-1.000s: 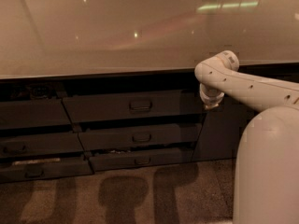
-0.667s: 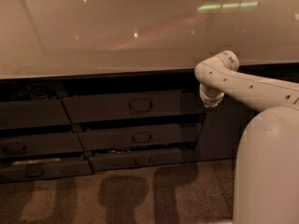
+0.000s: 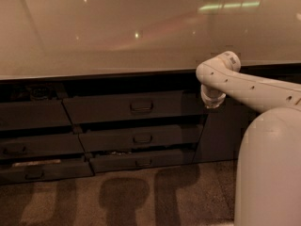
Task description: Open top drawer
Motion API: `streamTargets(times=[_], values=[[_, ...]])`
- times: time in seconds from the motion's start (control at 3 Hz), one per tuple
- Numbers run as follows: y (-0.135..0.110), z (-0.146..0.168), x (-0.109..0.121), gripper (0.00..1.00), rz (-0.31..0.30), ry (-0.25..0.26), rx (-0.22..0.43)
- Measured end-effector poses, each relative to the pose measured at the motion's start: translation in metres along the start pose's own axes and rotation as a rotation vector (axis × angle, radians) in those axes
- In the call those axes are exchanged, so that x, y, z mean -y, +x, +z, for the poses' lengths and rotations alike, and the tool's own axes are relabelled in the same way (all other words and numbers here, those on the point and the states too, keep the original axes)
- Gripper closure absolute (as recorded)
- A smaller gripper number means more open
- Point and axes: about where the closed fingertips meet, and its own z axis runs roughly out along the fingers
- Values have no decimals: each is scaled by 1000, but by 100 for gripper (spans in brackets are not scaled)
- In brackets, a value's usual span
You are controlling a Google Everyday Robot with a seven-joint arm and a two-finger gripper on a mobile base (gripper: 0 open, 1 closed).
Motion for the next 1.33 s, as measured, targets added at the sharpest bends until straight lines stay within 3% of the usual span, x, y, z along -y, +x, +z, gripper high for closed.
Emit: streamTargets(times=[0.33, 0.67, 1.33], values=[[1, -5, 2, 100, 0, 0, 0], [6, -17, 2, 100, 2, 36, -3], [4, -25, 4, 100, 3, 36, -3]])
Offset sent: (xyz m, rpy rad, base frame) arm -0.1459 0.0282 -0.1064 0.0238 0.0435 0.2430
